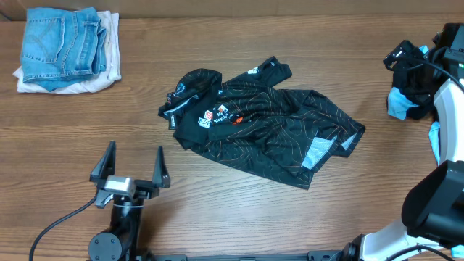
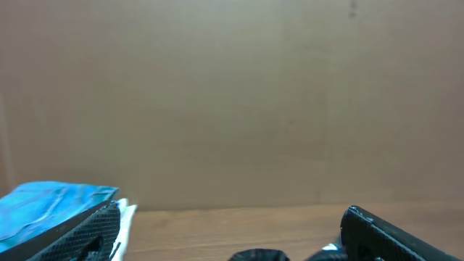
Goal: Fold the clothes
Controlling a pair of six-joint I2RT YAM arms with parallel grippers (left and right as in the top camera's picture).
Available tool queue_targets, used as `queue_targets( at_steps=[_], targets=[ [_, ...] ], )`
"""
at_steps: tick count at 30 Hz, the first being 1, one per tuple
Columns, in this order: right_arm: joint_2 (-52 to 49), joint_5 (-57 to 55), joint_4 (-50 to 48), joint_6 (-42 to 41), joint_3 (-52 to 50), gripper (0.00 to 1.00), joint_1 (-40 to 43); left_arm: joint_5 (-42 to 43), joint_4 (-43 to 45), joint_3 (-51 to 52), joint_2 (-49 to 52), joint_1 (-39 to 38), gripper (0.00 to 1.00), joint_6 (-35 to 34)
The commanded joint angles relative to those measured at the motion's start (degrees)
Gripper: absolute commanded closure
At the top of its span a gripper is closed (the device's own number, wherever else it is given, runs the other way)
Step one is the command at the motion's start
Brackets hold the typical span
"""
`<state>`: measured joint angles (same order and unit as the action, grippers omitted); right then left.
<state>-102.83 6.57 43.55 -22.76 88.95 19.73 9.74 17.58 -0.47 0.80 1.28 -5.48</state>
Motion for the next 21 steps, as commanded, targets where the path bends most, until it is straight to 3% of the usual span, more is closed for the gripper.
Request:
queue_targets(
  at_steps=[1, 5, 9, 13, 17, 19, 21],
  targets=[
    [-0.2, -0.5, -0.2, -0.4, 1.1, 0.0, 0.0, 5.2, -0.1, -1.6, 2.2, 0.4, 0.0, 0.2],
    [-0.2, -0.5, -0.2, -0.4, 1.1, 0.0, 0.0, 5.4, -4.1, -8.6, 10.3, 0.4, 0.0, 1.3],
    [-0.2, -0.5, -0.2, -0.4, 1.1, 0.0, 0.0, 9.5, -12.8, -22.3, 27.1, 0.4, 0.0, 5.1],
    [-0.2, -0.5, -0.2, -0.4, 1.1, 0.0, 0.0, 26.4, -21.7, -38.4, 45.5, 0.4, 0.0, 9.3],
    [-0.2, -0.5, -0.2, -0.4, 1.1, 0.0, 0.0, 41.5, -20.6, -47.8, 59.8, 0.2, 0.0, 9.6],
    [-0.2, -0.5, -0.2, -0.4, 1.1, 0.0, 0.0, 41.6, -21.4, -51.3, 65.0, -1.3, 0.0, 10.8],
    [-0.2, -0.5, -0.2, -0.4, 1.1, 0.0, 0.0, 34.5, -25.1, -54.9, 69.4, -4.1, 0.0, 11.2]
  ],
)
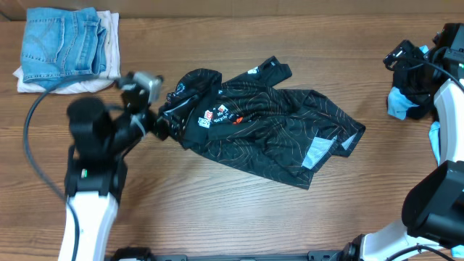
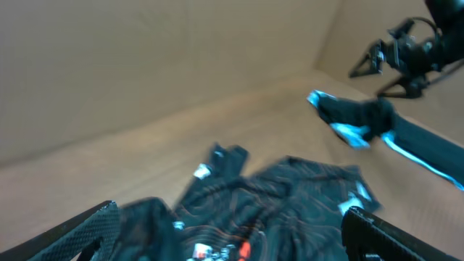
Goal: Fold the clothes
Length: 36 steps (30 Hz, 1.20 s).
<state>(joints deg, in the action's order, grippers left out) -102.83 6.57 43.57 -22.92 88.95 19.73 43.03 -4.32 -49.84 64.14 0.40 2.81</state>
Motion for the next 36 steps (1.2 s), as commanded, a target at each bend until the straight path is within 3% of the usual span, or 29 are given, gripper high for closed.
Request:
queue_targets(
  at_steps=[1, 5, 8, 18, 27, 31, 36],
  targets=[
    [-0.2, -0.5, -0.2, -0.3, 1.1, 0.0, 0.0, -5.0, -6.1, -7.6, 8.4, -5.4, 0.0, 3.7],
    [-0.2, -0.5, -0.2, -0.3, 1.1, 0.0, 0.0, -30.6, -16.9, -15.1, 17.0, -14.0, 0.0, 4.9],
    [-0.2, -0.5, -0.2, -0.3, 1.1, 0.0, 0.0, -40.1, -18.7, -17.8, 22.7, -18.4, 0.0, 4.9],
    [-0.2, -0.5, -0.2, -0.3, 1.1, 0.0, 0.0, -44.9, -16.2, -17.9, 35.5, -21.0, 0.0, 1.9],
    [-0.2, -0.5, -0.2, -0.3, 1.1, 0.0, 0.0, -45.4, -21.3, -17.9, 37.2, -23.4, 0.0, 0.8],
    [-0.2, -0.5, -0.2, -0.3, 1.1, 0.0, 0.0, -51.5, -23.5, -17.9, 38.6, -25.5, 0.01, -2.1],
    [-0.2, -0.5, -0.2, -0.3, 1.1, 0.0, 0.0, -52.2, -24.2, -17.8, 40.9, -27.5, 0.0, -1.9]
  ],
)
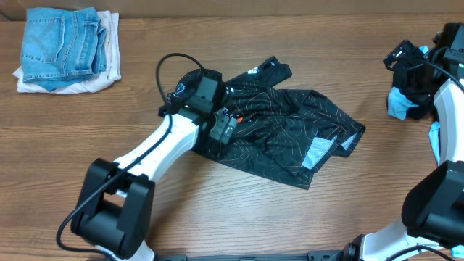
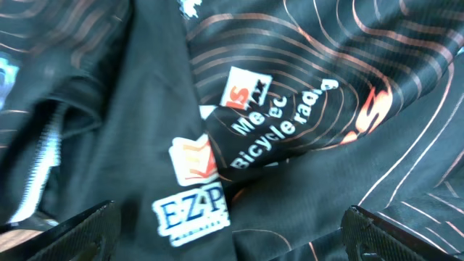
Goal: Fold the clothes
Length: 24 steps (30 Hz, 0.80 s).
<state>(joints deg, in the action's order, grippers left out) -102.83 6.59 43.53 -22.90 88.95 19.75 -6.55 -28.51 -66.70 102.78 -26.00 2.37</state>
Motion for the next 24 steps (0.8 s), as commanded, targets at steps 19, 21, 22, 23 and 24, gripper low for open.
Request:
queue_targets(
  at_steps=[19, 21, 22, 23, 24],
  targets=[
    [-0.2, -0.5, -0.2, -0.3, 1.1, 0.0, 0.0, -7.6, 0.9, -1.0, 6.3, 0.7, 0.24, -6.9],
    [-0.2, -0.5, -0.2, -0.3, 1.1, 0.0, 0.0, -8.1, 1.0, -1.0, 6.6, 0.7, 0.24, -6.9],
    [-0.2, -0.5, -0.1, -0.3, 1.1, 0.0, 0.0, -8.8, 1.1, -1.0, 6.6, 0.7, 0.25, -6.9],
    [-0.2, -0.5, -0.1, -0.3, 1.1, 0.0, 0.0, -9.6, 1.2, -1.0, 6.6, 0.7, 0.27, -6.9],
    [-0.2, -0.5, -0.2, -0.3, 1.1, 0.0, 0.0, -10.8, 1.4, -1.0, 6.6, 0.7, 0.3, -6.9]
  ],
)
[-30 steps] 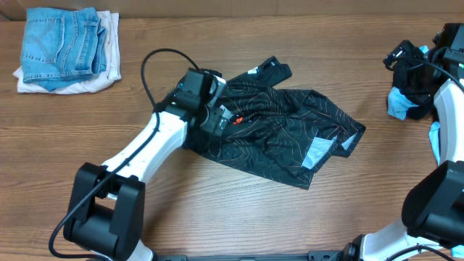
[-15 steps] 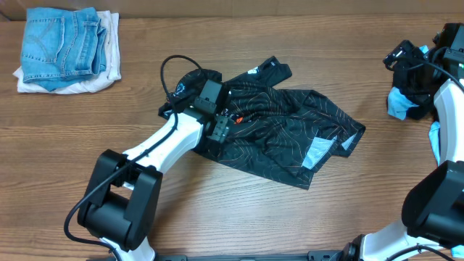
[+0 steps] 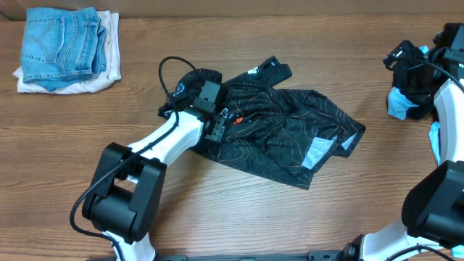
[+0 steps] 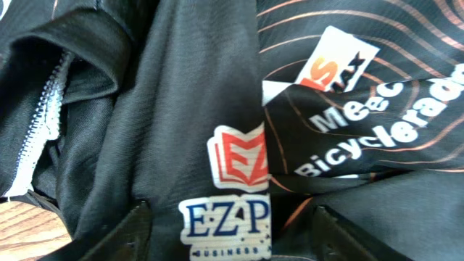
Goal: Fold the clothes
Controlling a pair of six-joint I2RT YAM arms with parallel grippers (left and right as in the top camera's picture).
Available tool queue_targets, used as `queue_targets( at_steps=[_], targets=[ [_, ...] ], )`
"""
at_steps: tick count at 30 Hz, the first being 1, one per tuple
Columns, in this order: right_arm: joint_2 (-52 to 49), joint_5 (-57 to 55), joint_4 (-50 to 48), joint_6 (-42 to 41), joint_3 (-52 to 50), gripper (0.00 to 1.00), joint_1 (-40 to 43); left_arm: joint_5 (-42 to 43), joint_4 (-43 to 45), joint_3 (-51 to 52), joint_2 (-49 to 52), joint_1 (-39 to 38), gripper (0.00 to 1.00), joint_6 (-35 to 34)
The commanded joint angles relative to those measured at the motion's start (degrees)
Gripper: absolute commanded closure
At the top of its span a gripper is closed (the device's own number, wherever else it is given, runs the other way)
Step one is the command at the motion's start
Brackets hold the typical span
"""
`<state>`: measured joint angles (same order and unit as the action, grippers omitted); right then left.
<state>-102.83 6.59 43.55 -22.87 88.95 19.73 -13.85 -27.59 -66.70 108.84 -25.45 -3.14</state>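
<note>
A black cycling jersey (image 3: 272, 127) with thin orange lines and sponsor logos lies crumpled at the middle of the table. Its zipped collar (image 3: 181, 90) points left. My left gripper (image 3: 215, 128) is pressed down on the chest part, open. The left wrist view shows the EZP logo (image 4: 226, 221) and flat fabric between its two fingers (image 4: 134, 226), and the zipper (image 4: 40, 138) at the left. My right gripper (image 3: 400, 55) hovers at the far right edge, away from the jersey; its jaws are too small to read.
Folded blue jeans (image 3: 61, 42) sit on a white garment at the back left corner. A blue and black garment (image 3: 401, 103) lies at the right edge under the right arm. The left arm's cable (image 3: 168, 69) loops over the collar.
My left gripper has come lower onto the jersey's logo patch and shifted slightly toward the collar, and its fingers stand closer together. The jersey and the right arm have not moved.
My left gripper first stood open and upright at the front left, away from the jersey. Then it was raised near the collar end. Then it hung over the chest logos, and now it presses on them with narrower jaws.
</note>
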Motion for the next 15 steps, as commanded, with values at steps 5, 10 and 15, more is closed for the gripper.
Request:
queue_targets(
  at_steps=[5, 10, 15],
  targets=[
    [-0.2, -0.5, -0.2, -0.3, 1.1, 0.0, 0.0, -4.8, 0.9, -1.0, 0.6, 0.2, 0.36, -0.7],
    [-0.2, -0.5, -0.2, -0.3, 1.1, 0.0, 0.0, -4.8, 1.0, -1.0, 0.6, 0.2, 0.46, -0.7],
    [-0.2, -0.5, -0.2, -0.3, 1.1, 0.0, 0.0, -4.8, 0.8, -1.0, 0.6, 0.3, 0.61, -0.7]
  ],
)
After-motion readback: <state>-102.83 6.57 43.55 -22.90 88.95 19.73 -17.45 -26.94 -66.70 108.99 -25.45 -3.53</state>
